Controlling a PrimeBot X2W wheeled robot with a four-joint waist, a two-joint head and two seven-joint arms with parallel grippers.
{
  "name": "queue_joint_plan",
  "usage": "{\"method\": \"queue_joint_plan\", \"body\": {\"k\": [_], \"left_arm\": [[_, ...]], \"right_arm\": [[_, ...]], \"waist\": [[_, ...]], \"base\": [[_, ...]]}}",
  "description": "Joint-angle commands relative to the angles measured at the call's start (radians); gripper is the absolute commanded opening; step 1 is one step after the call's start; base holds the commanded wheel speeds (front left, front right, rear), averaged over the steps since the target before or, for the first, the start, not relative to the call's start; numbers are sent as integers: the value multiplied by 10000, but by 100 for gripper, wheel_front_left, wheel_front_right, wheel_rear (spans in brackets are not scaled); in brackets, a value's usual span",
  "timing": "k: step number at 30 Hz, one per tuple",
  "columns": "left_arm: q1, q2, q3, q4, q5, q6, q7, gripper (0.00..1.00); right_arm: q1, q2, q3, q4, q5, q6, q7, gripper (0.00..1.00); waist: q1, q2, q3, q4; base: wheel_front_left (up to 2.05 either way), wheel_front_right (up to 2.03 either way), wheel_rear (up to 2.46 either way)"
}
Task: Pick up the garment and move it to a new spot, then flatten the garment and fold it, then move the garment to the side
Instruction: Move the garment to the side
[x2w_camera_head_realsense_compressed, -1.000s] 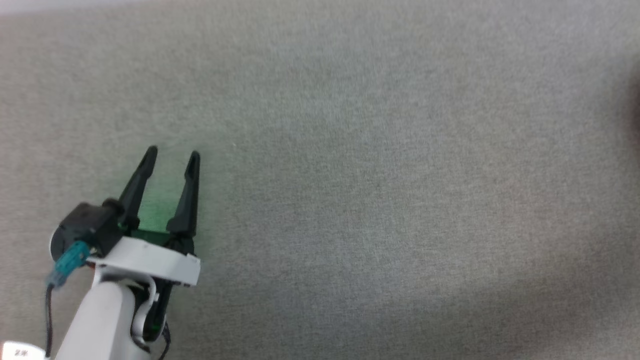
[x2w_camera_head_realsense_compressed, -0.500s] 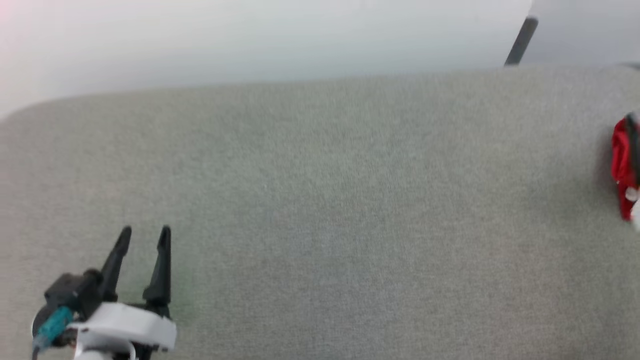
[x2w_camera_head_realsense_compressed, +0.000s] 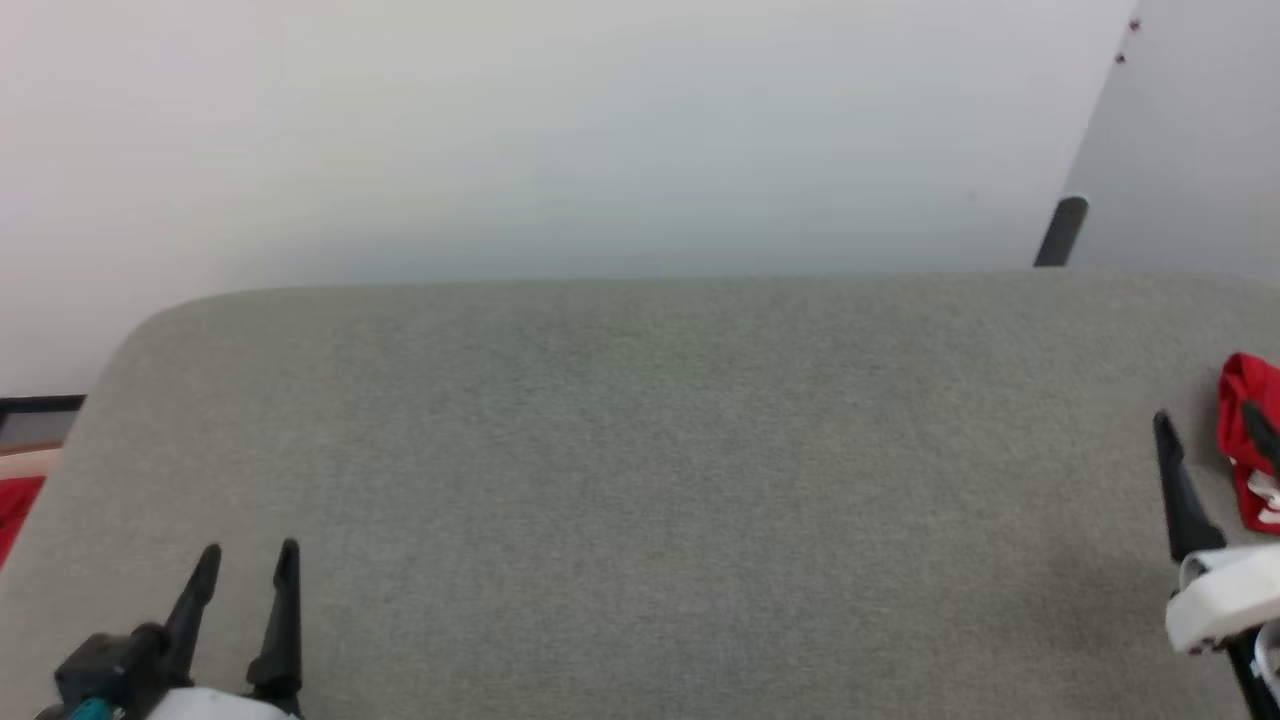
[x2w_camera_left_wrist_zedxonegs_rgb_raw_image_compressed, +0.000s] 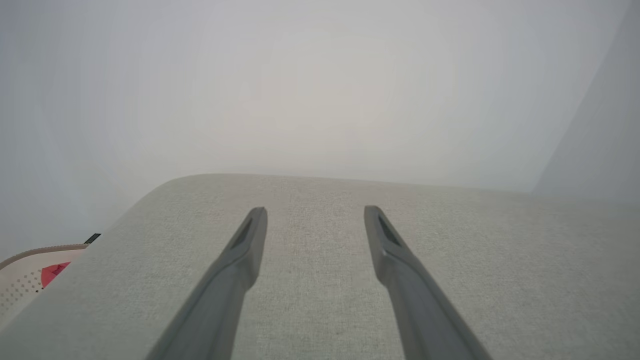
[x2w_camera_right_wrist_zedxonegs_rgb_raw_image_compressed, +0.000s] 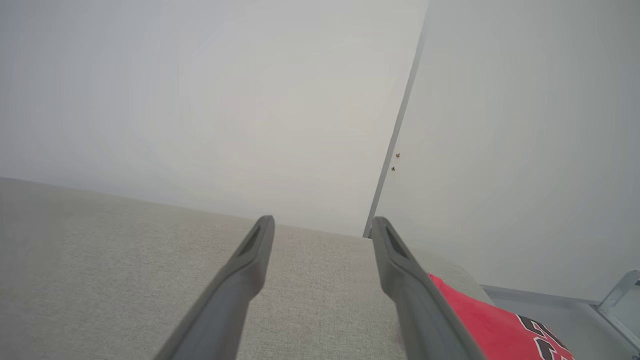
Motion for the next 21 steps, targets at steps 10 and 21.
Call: {"method": "queue_joint_plan", "body": {"k": [10, 21], "left_arm": [[751, 11, 532, 66, 198, 8, 9, 100], [1073, 148, 656, -92, 318, 8, 9, 100]], "right_arm": [[2013, 1105, -701, -1551, -473, -12, -38, 100], [3074, 1767, -869, -2019, -711, -12, -40, 100]], "waist": [[0, 0, -576, 594], [0, 0, -670, 701]], "base": [[0, 0, 0], [0, 0, 0]]}}
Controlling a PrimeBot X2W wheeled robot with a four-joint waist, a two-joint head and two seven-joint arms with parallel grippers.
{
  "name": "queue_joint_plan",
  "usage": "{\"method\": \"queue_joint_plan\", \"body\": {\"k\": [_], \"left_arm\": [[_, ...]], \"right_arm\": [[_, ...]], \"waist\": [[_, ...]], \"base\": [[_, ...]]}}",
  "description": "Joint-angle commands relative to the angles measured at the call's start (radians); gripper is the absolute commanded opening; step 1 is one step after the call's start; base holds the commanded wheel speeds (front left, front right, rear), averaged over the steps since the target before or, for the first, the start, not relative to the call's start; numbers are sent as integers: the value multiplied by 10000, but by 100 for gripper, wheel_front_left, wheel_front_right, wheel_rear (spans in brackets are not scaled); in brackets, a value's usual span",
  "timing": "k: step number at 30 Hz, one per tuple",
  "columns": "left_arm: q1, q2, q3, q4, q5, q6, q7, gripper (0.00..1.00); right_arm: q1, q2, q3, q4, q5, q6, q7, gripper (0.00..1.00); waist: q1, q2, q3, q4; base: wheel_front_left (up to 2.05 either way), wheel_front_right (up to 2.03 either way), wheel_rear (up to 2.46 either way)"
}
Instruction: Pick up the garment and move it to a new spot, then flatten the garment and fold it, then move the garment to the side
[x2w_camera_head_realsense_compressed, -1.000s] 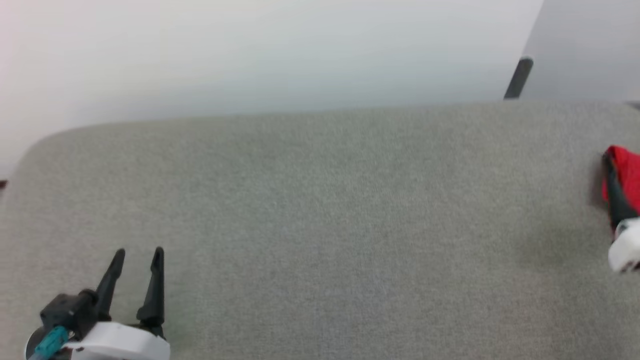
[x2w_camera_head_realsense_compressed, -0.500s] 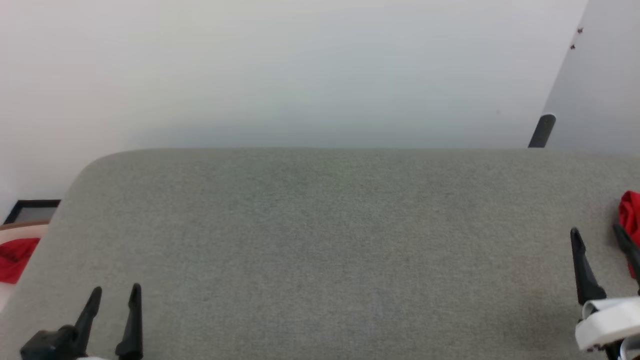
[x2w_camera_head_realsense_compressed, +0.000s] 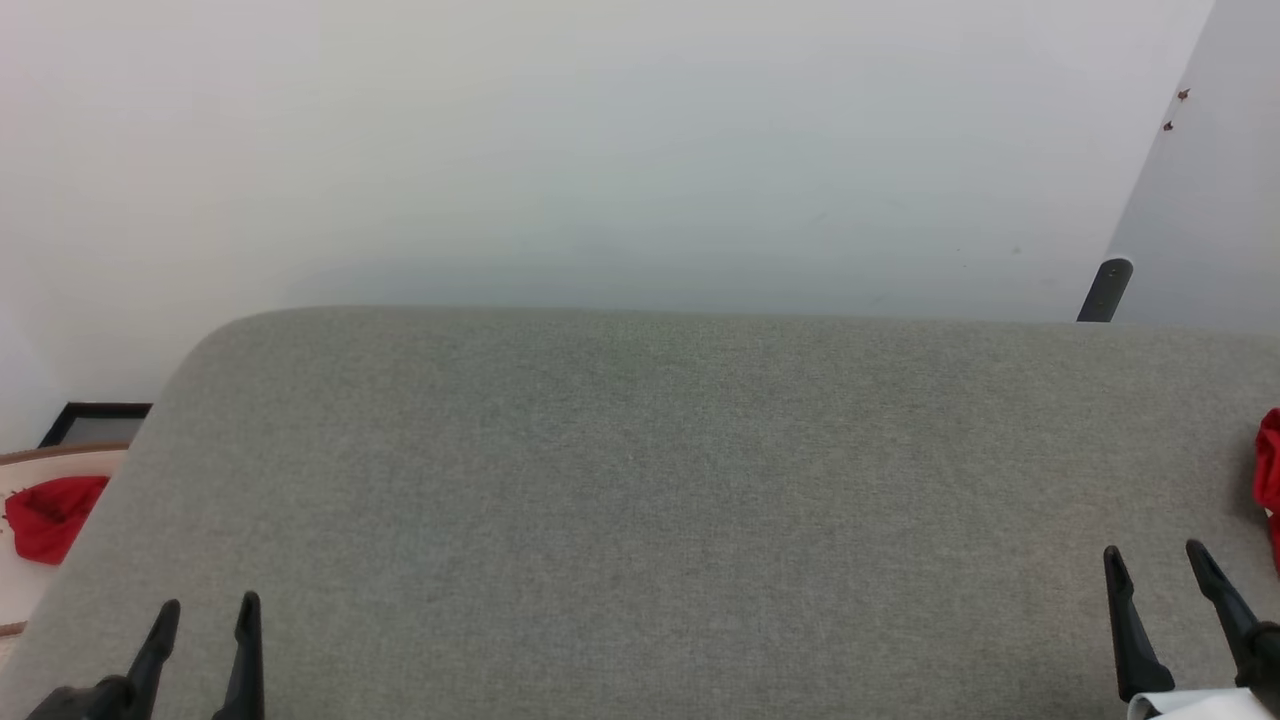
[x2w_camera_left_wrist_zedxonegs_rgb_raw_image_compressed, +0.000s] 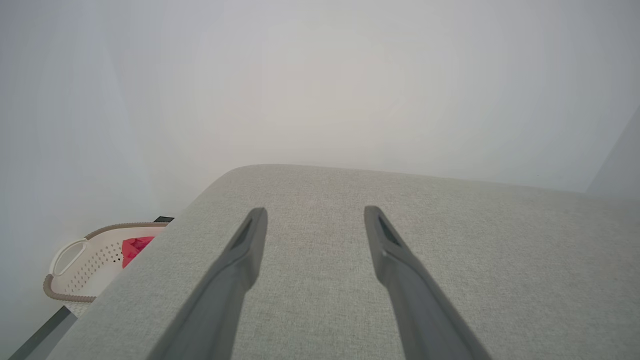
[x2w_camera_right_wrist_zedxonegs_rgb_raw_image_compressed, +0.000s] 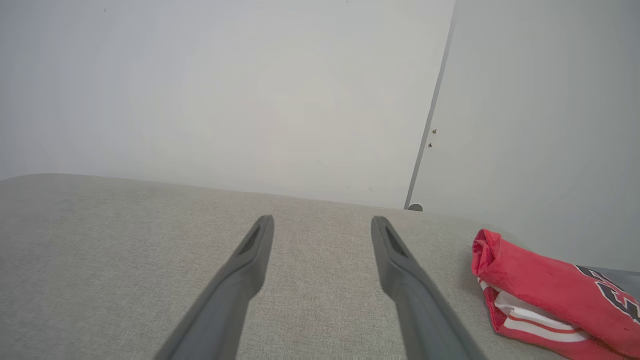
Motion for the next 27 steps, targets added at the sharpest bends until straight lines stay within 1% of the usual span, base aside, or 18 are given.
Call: {"method": "queue_joint_plan", "body": {"k": [1, 14, 18, 21, 22, 27], "left_arm": [[141, 41, 23, -60, 90, 8, 9, 100], [273, 266, -108, -74, -109, 8, 7, 100], [323, 244, -81, -67, -167, 8, 9, 100], [348, 194, 23, -121, -7, 8, 9, 100], [285, 190, 15, -126, -14, 0, 0, 0], [465, -235, -119, 301, -29, 0, 20, 0]], "right_arm": [[214, 104, -21, -78, -59, -12, -42, 100], [413, 259, 212, -122, -25, -12, -42, 100], [432, 250, 231, -142, -9, -12, -42, 100], [424, 281, 246, -143, -28, -12, -42, 100], [343, 249, 224, -117, -23, 0, 0, 0], [501, 406, 224, 345, 16, 0, 74, 0]], "waist": [[0, 0, -6, -5], [0, 0, 11, -92], [0, 0, 21, -113], [0, 0, 42, -120], [0, 0, 43, -122], [0, 0, 49, -127]], "base": [[0, 0, 0], [0, 0, 0], [0, 0, 0], [0, 0, 0], [0, 0, 0], [0, 0, 0]]}}
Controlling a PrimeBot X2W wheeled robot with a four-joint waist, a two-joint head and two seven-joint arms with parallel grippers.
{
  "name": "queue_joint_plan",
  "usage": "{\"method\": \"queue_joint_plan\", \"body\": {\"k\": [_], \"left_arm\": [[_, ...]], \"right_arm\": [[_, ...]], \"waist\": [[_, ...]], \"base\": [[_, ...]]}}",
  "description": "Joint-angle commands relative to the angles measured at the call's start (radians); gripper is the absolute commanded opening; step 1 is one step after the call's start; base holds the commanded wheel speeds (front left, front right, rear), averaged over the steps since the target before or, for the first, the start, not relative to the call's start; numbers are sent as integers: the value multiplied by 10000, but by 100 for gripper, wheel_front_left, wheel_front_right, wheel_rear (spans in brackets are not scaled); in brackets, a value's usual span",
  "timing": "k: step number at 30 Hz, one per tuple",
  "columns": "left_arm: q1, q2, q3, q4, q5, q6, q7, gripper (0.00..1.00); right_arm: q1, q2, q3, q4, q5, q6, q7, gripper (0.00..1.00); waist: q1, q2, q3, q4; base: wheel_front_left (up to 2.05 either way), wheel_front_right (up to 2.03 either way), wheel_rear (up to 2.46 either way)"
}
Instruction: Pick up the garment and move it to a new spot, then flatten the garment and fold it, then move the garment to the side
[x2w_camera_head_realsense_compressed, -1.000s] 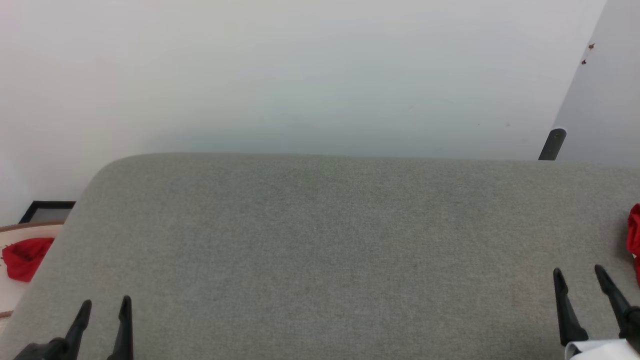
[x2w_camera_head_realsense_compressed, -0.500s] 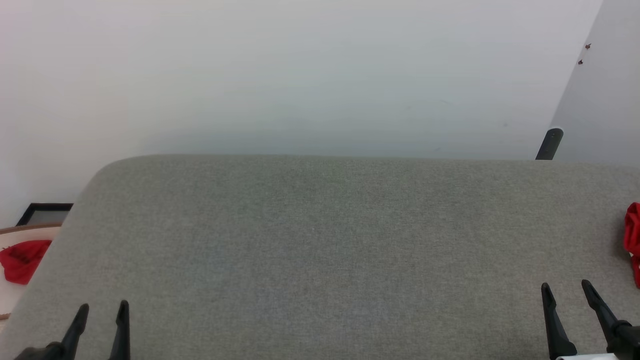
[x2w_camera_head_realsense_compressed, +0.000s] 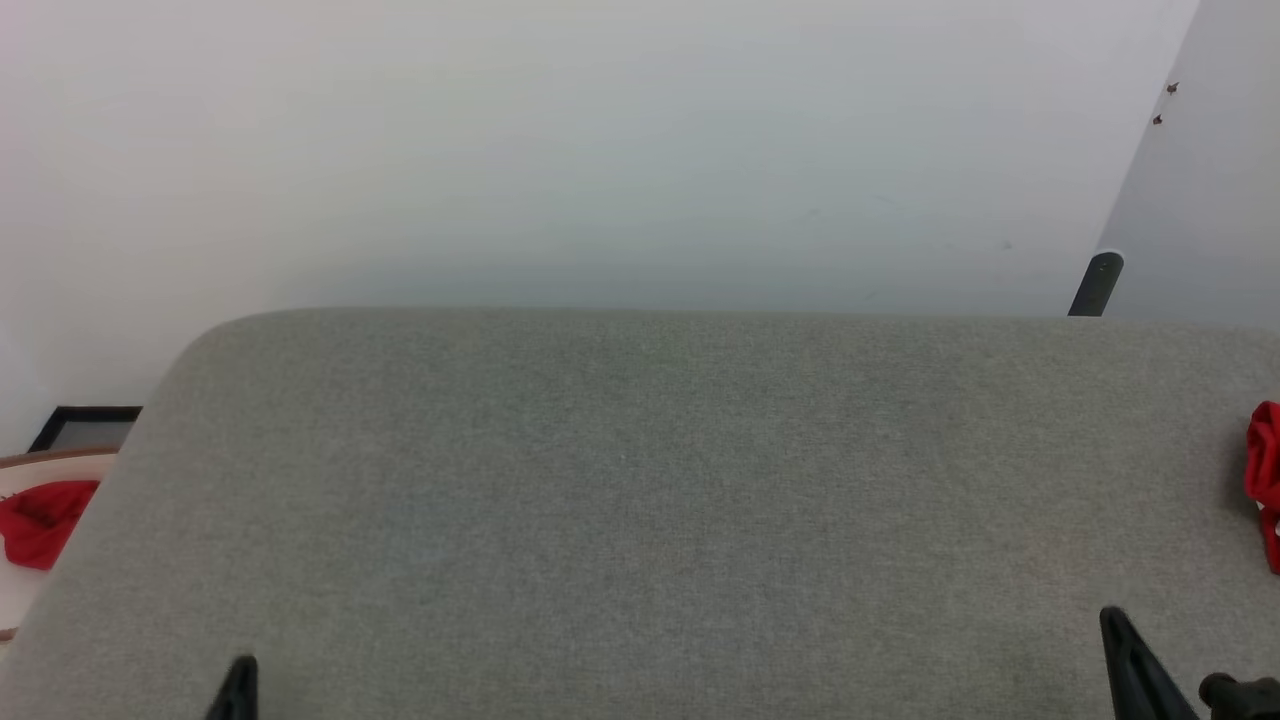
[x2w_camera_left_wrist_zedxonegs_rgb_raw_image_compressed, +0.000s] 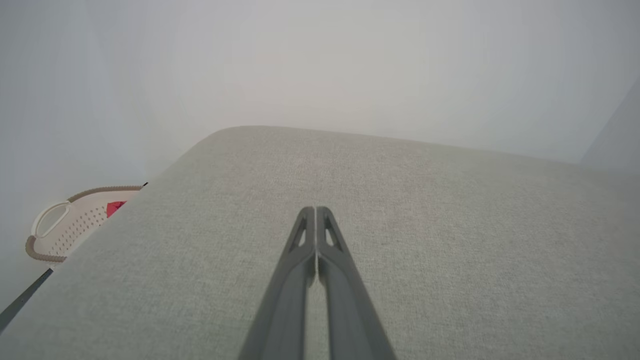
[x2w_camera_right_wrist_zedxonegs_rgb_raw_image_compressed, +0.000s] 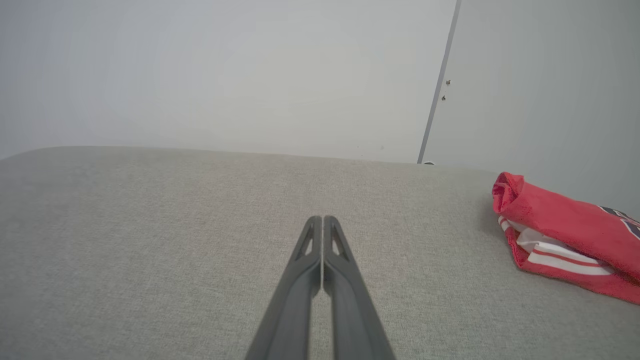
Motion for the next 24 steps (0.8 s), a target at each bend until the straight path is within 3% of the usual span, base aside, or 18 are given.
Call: {"method": "queue_joint_plan", "body": {"k": [1, 24], "left_arm": [[-12, -66, -8, 48, -118, 0, 46, 0], [-759, -703, 22, -28, -3752, 0, 1127, 0]], "right_arm": [[-9, 32, -25, 63, 143, 0, 57, 0], [-603, 349, -208, 67, 4381, -2, 1110, 0]], "waist": [[0, 0, 6, -3], [0, 0, 195, -75]], "base": [[0, 0, 0], [0, 0, 0]]}}
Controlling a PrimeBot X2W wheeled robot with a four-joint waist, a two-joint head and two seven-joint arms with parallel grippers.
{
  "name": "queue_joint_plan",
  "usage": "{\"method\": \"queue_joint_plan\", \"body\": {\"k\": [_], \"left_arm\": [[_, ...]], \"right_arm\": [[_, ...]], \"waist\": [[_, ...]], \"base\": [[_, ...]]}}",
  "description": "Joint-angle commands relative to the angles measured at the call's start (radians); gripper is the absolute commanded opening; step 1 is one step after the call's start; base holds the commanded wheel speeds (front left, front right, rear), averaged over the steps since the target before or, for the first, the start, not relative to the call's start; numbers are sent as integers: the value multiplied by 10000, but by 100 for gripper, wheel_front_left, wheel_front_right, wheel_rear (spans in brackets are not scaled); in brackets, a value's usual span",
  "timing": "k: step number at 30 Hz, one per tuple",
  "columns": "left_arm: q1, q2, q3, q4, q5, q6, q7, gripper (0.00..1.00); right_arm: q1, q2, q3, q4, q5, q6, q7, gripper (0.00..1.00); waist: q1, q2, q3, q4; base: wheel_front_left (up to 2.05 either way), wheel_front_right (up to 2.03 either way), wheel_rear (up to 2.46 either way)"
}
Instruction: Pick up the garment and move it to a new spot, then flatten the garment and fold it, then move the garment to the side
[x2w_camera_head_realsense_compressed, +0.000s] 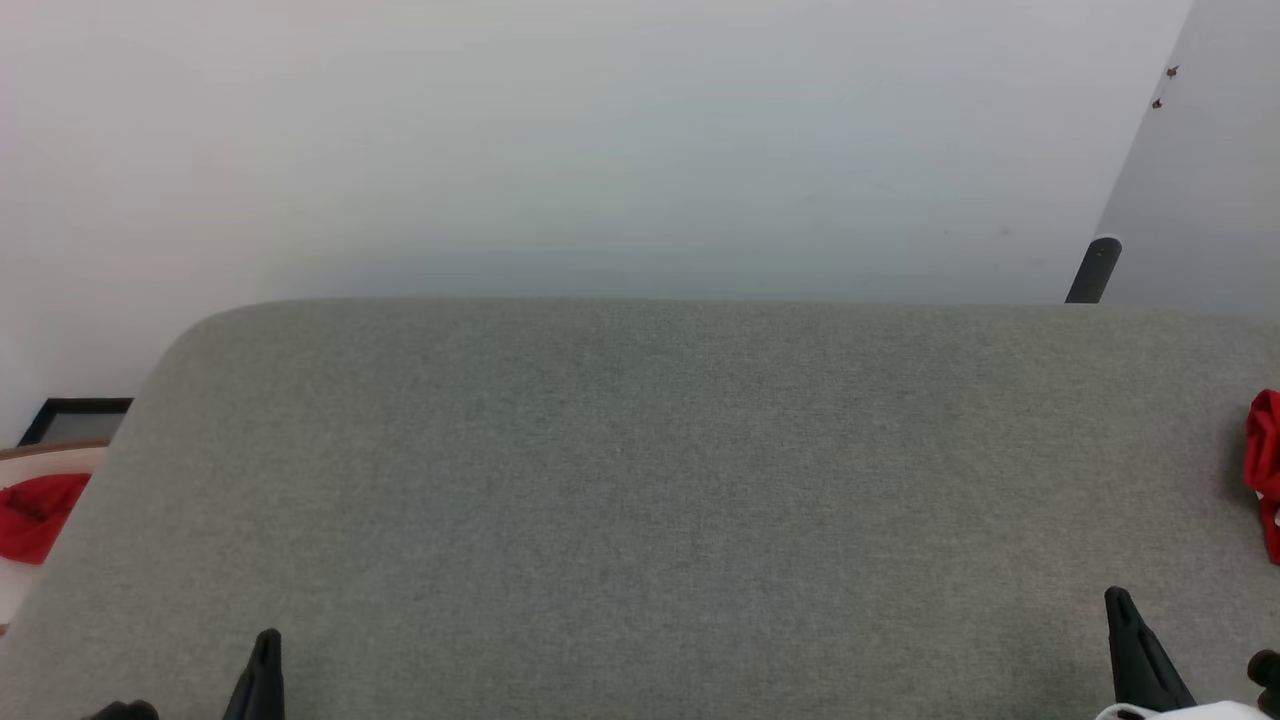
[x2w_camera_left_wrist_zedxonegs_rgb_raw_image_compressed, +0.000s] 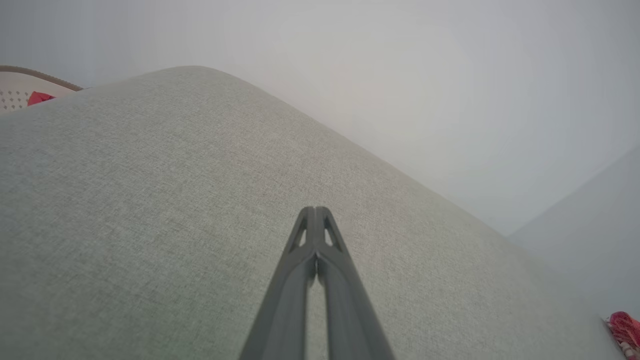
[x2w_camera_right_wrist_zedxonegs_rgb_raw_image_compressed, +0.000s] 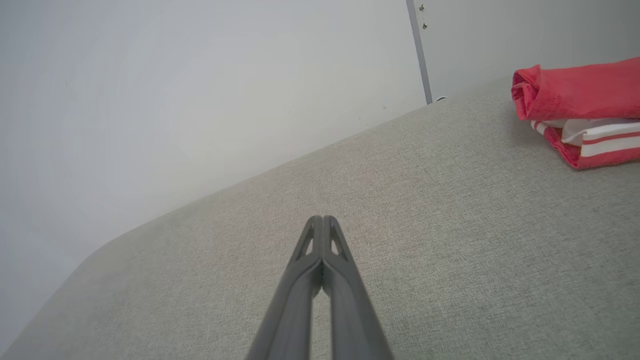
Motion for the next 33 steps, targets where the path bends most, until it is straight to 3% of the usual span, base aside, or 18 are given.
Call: {"method": "queue_joint_plan", "body": {"k": [1, 33], "left_arm": [[-317, 37, 63, -170, -427, 0, 98, 0], [-1055, -609, 90, -230, -4024, -1, 1180, 0]], "right_arm": [[-324, -23, -93, -160, 497, -2, 96, 0], [-917, 297, -268, -127, 4682, -4, 1147, 0]], "waist": [[0, -1, 17, -7], [0, -1, 271, -105]], "base": [[0, 0, 0], [0, 0, 0]]}}
